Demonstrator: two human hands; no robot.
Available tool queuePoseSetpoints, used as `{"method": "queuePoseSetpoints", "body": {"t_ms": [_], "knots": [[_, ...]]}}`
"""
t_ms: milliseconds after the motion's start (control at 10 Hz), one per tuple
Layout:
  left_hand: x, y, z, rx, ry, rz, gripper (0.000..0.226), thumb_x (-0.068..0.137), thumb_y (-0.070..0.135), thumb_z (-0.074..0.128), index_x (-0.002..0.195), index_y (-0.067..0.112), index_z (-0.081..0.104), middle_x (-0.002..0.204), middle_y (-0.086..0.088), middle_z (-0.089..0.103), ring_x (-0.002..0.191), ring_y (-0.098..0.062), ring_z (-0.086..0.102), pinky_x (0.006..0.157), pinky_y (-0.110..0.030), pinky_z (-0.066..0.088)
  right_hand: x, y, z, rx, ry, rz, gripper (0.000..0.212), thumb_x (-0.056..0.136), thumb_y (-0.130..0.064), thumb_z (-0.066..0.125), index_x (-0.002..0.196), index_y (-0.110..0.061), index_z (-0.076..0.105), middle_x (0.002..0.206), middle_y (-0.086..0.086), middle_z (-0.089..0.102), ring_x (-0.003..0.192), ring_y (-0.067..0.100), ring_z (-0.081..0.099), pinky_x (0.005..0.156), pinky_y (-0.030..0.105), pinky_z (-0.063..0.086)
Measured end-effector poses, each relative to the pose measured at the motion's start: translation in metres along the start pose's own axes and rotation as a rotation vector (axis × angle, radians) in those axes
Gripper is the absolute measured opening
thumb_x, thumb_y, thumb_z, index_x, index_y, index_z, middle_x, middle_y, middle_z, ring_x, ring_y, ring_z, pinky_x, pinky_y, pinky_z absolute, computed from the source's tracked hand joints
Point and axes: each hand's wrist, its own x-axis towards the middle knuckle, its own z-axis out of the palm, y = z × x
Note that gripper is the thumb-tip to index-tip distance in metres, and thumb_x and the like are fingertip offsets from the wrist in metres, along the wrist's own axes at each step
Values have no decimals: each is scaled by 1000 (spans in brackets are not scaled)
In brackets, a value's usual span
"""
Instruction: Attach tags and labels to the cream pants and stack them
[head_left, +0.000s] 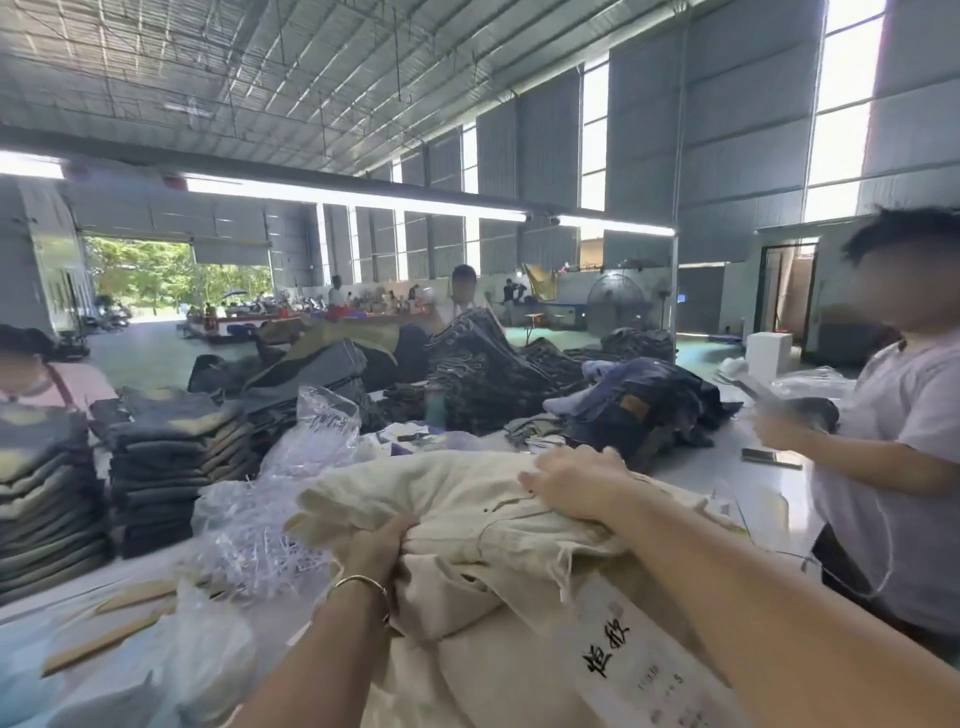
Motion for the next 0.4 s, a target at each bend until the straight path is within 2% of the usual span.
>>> {"method": "queuePoseSetpoints", "body": {"t_ms": [100, 200, 300, 400], "knots": [[-1, 8, -8, -42, 0, -18, 31, 77, 18, 76, 94, -8, 67, 83, -16, 68, 71, -26, 63, 68, -35, 51, 7, -17, -5, -50, 53, -81, 57, 94, -58, 27, 130, -22, 53, 144, 4, 46, 133, 27, 38, 108, 56, 19], [-5, 21, -20, -133, -286, -105, 19, 91, 14, 59, 75, 5, 59, 49, -5, 57, 40, -14, 54, 43, -21, 44, 15, -31, -7, -69, -21, -125, 55, 94, -60, 29, 128, -24, 54, 146, 1, 44, 136, 25, 36, 110, 55, 17], [-15, 26, -35, -60, -427, -161, 21, 92, 20, 59, 72, 15, 54, 56, 0, 50, 49, -12, 50, 51, -23, 43, 13, -33, -5, -105, -76, -138, 52, 94, -62, 32, 124, -28, 56, 143, -2, 48, 131, 24, 43, 103, 44, 33], [-18, 23, -55, 60, -409, -95, 16, 91, 26, 62, 79, 16, 59, 73, -3, 56, 69, -16, 54, 64, -28, 47, 6, -37, -20, -113, -49, -130, 47, 95, -56, 40, 124, -23, 58, 138, -2, 51, 125, 24, 47, 101, 40, 39]]}}
